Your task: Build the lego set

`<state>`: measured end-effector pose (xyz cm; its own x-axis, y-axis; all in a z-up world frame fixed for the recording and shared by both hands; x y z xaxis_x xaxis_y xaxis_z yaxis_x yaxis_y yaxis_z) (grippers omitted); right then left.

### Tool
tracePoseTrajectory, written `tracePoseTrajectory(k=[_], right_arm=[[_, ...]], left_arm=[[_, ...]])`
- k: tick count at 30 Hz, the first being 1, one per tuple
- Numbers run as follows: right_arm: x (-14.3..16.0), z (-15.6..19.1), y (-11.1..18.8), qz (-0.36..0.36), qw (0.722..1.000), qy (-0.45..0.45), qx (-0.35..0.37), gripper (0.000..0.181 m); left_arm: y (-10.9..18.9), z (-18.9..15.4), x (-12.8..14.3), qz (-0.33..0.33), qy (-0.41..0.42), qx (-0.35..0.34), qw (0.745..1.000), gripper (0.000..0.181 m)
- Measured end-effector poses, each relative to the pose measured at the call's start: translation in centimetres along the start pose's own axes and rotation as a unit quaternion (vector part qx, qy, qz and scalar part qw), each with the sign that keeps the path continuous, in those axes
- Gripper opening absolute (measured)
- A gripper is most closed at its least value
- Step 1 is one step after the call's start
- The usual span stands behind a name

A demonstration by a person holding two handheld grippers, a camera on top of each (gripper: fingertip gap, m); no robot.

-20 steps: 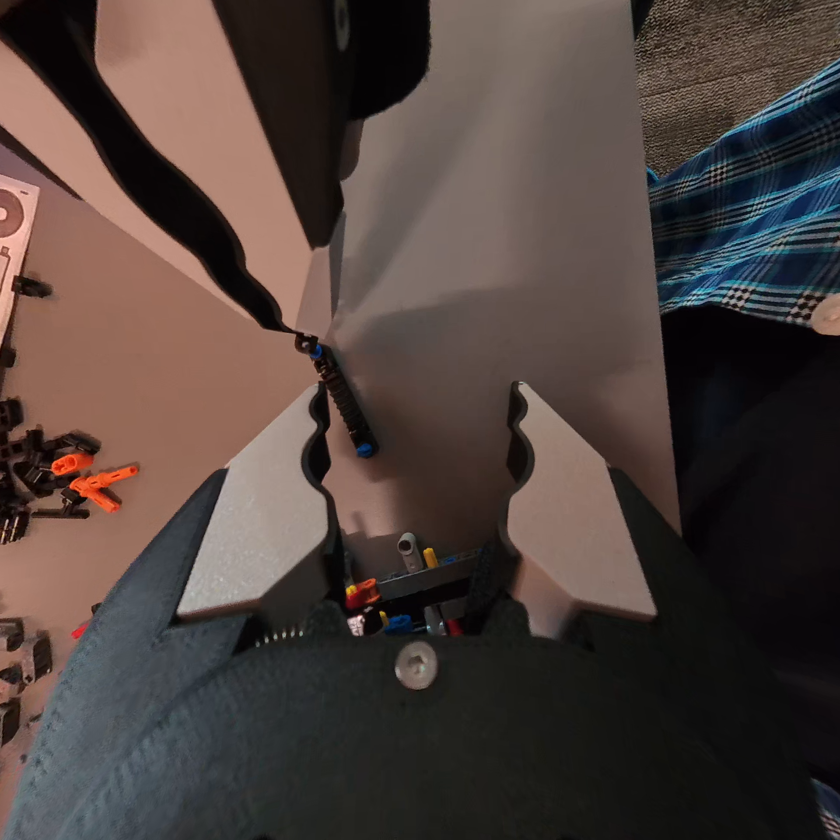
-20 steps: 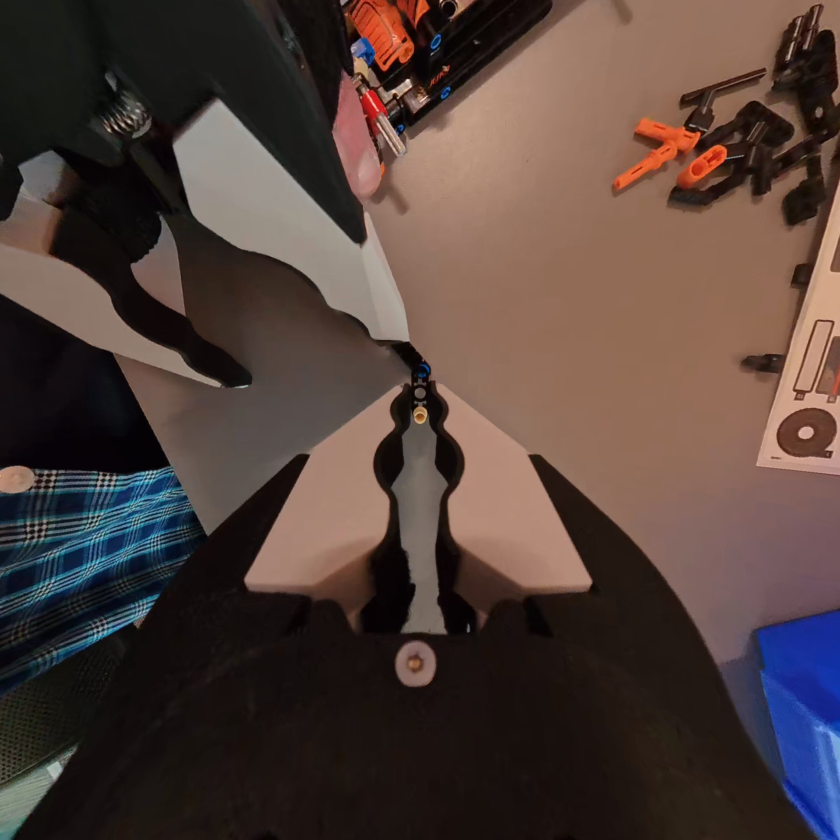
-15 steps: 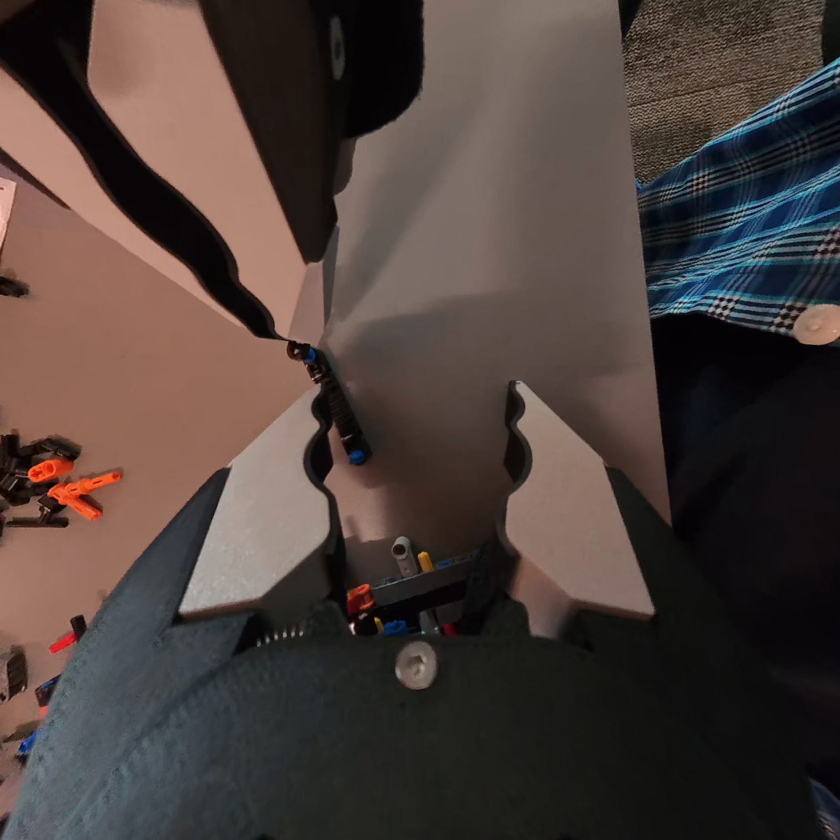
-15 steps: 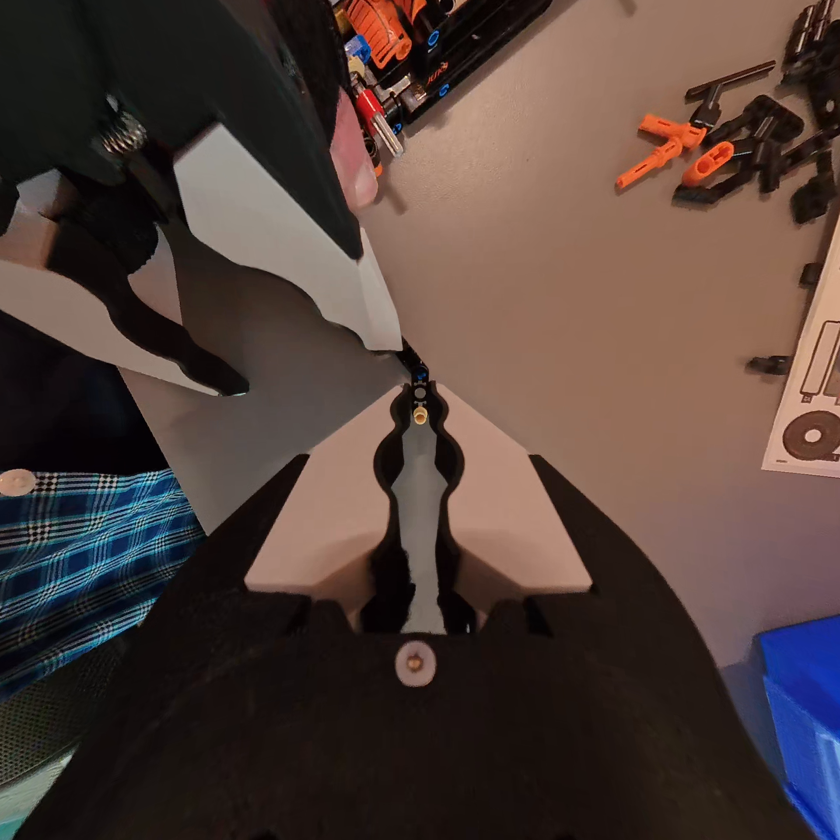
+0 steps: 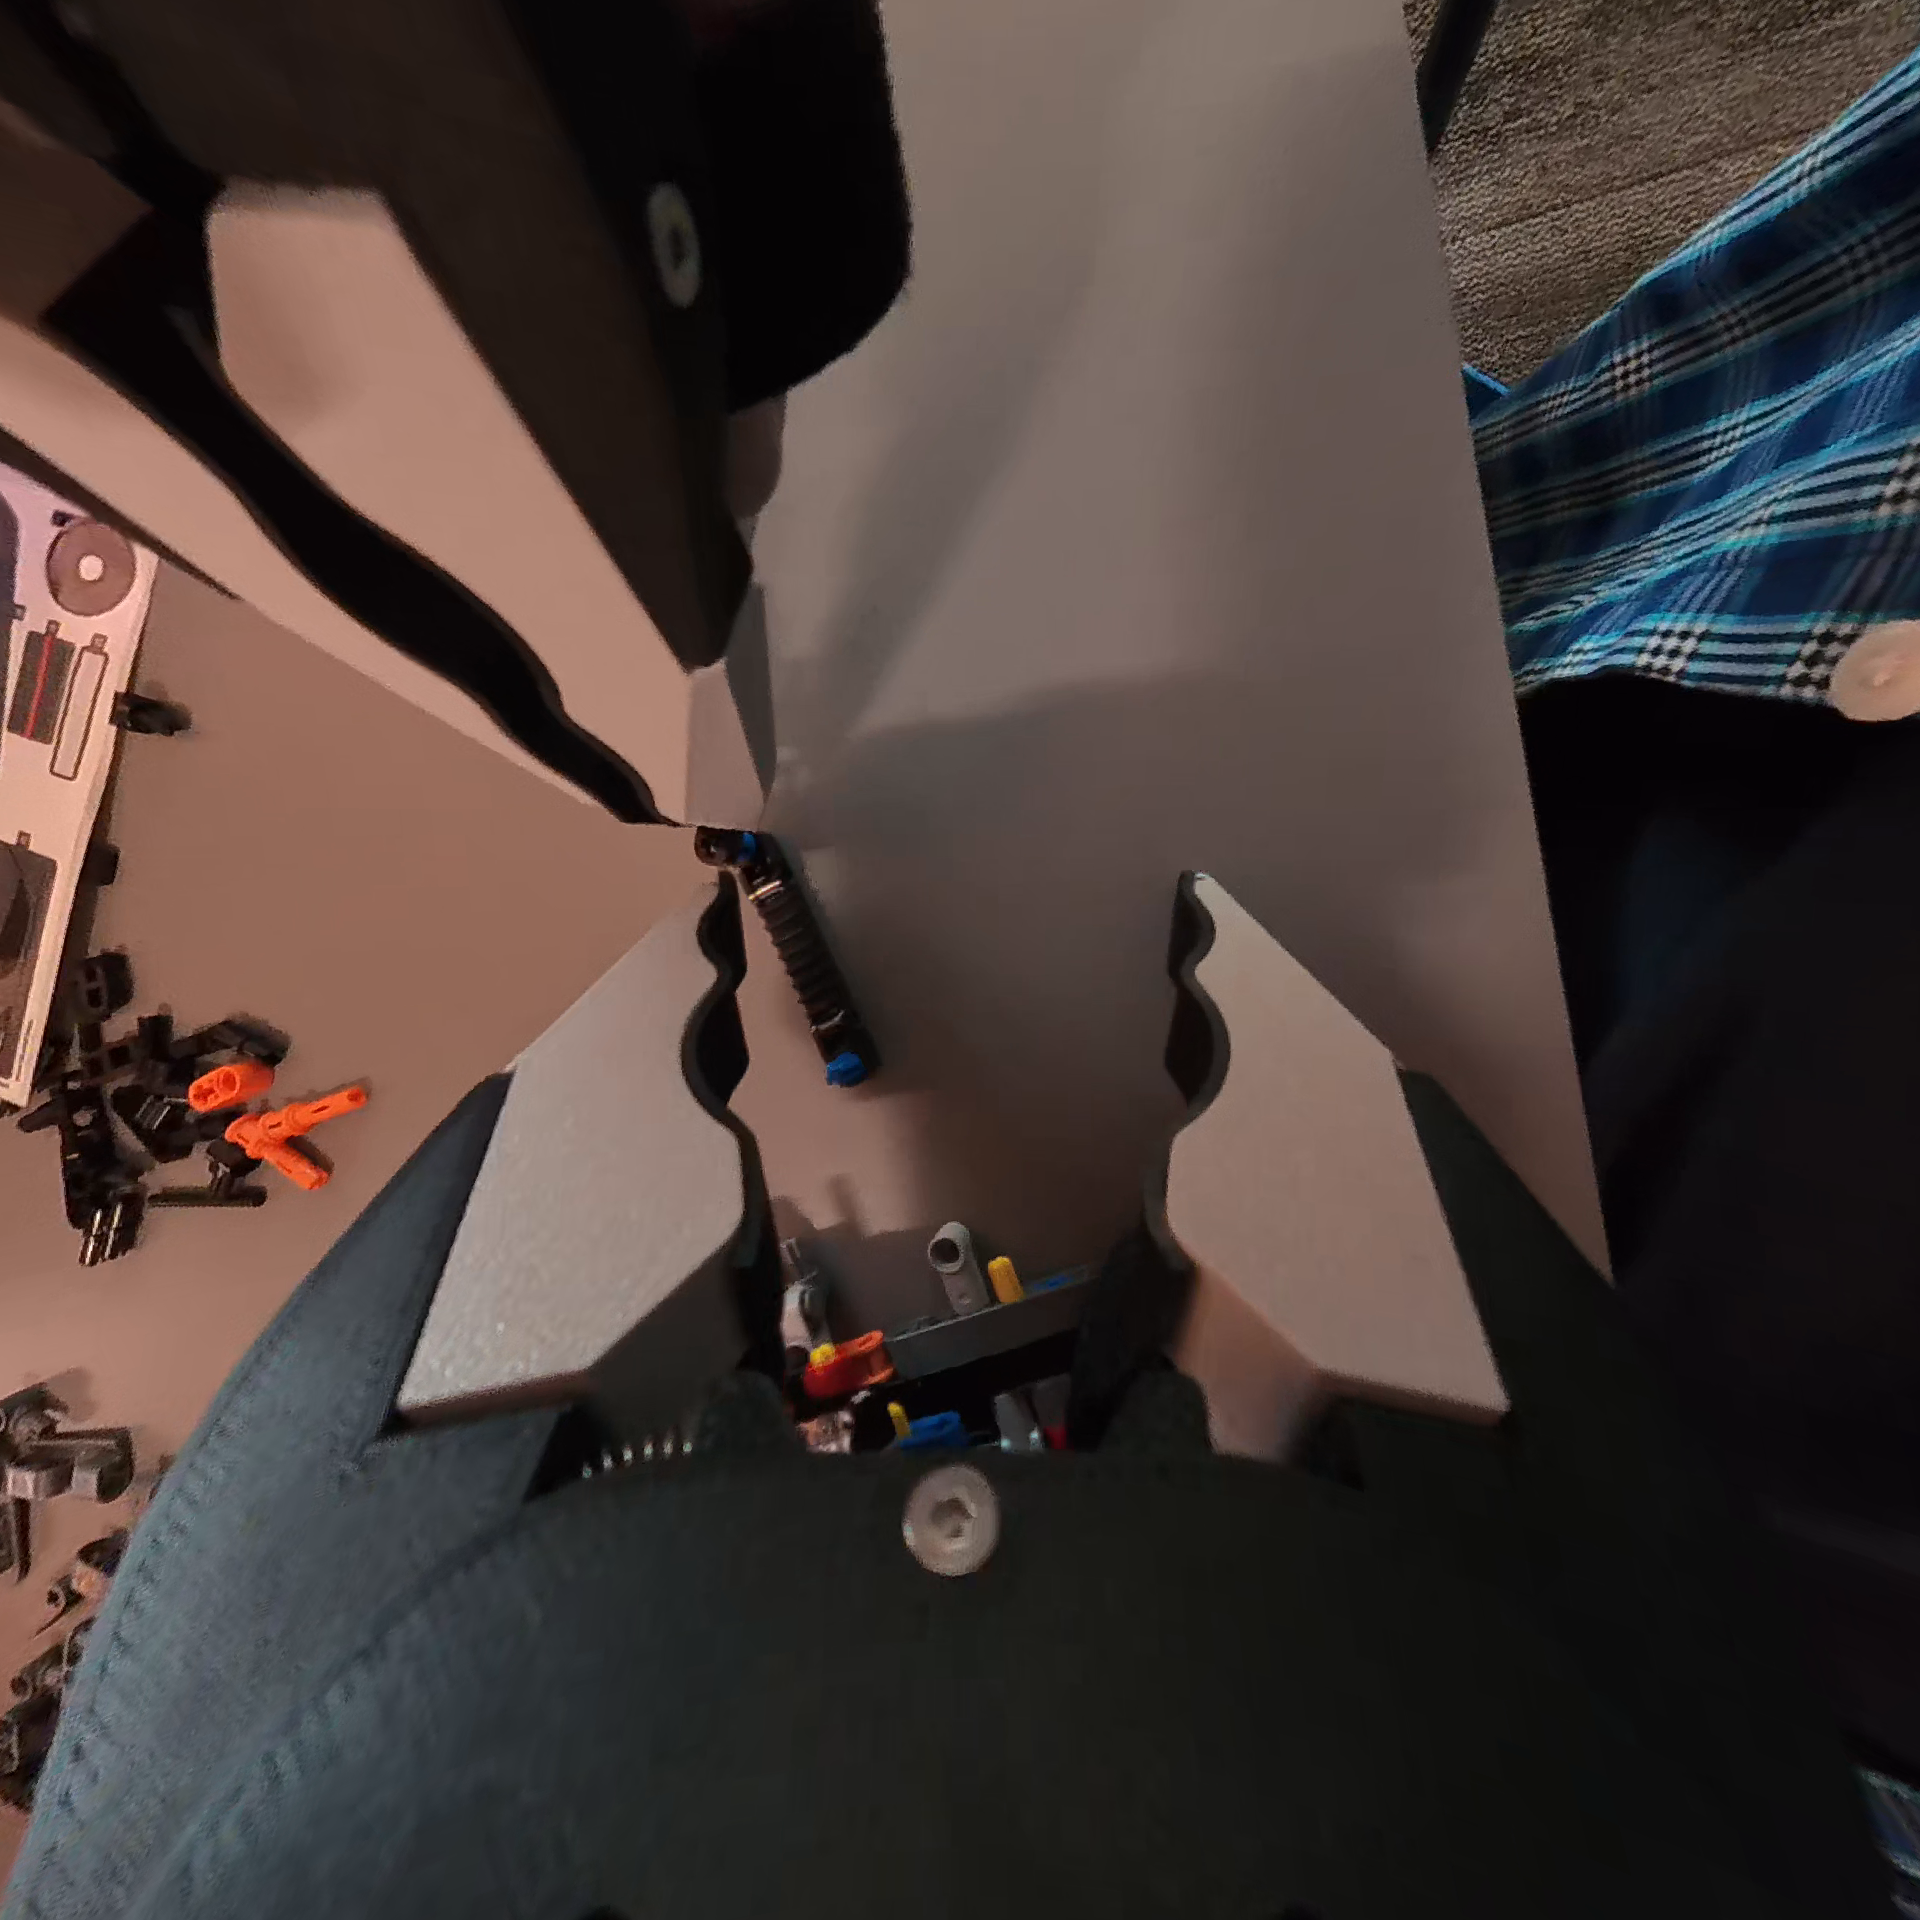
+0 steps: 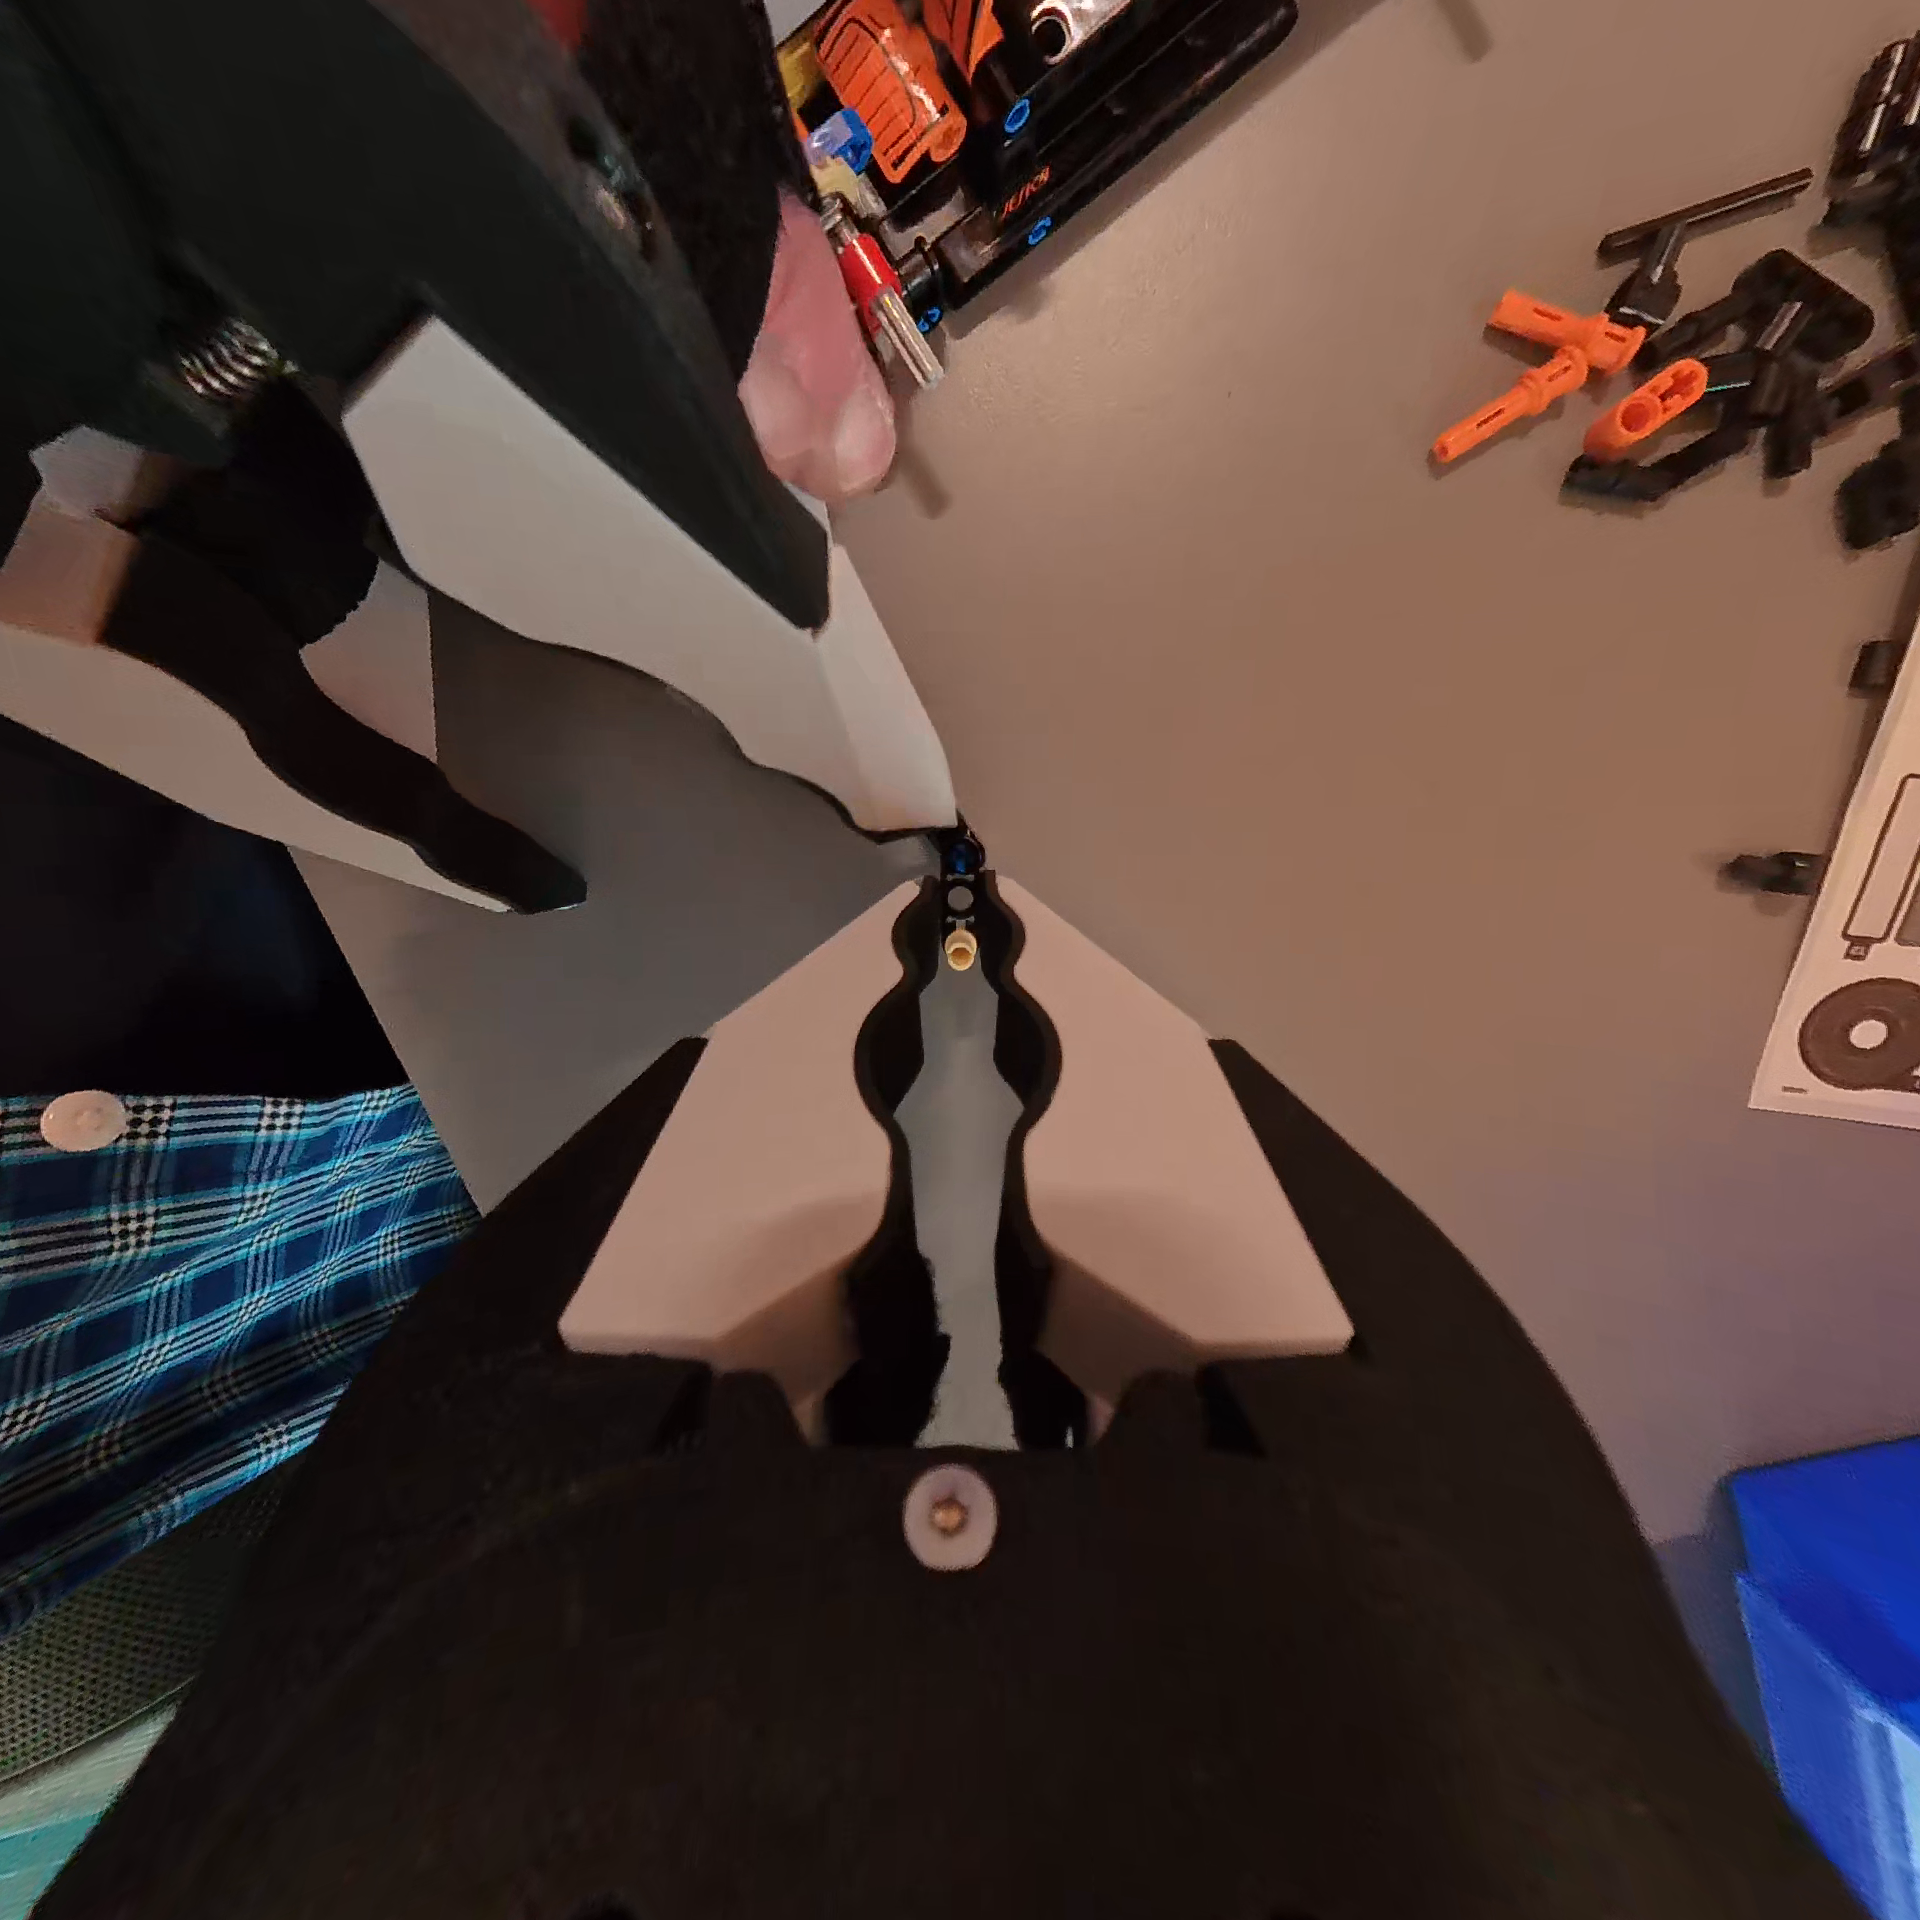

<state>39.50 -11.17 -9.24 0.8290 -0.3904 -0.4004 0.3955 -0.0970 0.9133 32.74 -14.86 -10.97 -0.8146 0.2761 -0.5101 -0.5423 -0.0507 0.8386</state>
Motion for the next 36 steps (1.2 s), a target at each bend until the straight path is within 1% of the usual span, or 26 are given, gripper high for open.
tracePoseTrajectory(k=[1,5,7,11,19,22,36], right_arm=[[-0.02,0.01,-0.01,0.000,1.000,0.000,0.000,0.004],[-0.05,0.02,-0.06,0.000,1.000,-0.001,0.001,0.004],[-0.07,0.01,-0.07,0.000,1.000,-0.001,0.002,0.004],[-0.07,-0.03,-0.08,0.000,1.000,-0.002,0.003,0.005],[-0.05,0.05,-0.04,-0.003,1.000,-0.013,0.006,0.005],[0.04,0.19,-0.04,-0.005,1.000,-0.011,0.007,0.005],[0.13,0.29,-0.03,-0.009,1.000,-0.004,0.009,0.005]], left_arm=[[0.00,-0.03,-0.08,-0.002,-0.002,-0.001,1.000,0.082],[0.01,0.19,-0.12,-0.003,-0.012,-0.014,1.000,0.082],[0.22,0.26,-0.37,-0.014,-0.021,-0.024,0.999,0.080],[-0.03,0.16,-0.36,-0.013,-0.032,-0.022,0.999,0.082],[0.03,0.21,-0.29,-0.018,-0.027,-0.020,0.999,0.082],[0.22,0.13,-0.23,-0.017,-0.026,-0.018,0.999,0.079],[0.27,0.06,0.01,-0.017,-0.025,-0.016,0.999,0.080]])
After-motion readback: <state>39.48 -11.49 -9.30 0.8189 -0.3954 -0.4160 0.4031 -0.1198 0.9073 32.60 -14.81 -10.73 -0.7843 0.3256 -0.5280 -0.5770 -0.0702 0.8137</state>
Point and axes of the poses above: each gripper's, where its closed fingertips meet, y back along the fingers, x out of its underside, z = x × y across the jaws, the point moved 6 cm from there along y, back along the fingers, and after that the axes turned 1 degree about -z, right-handed, at the moved point
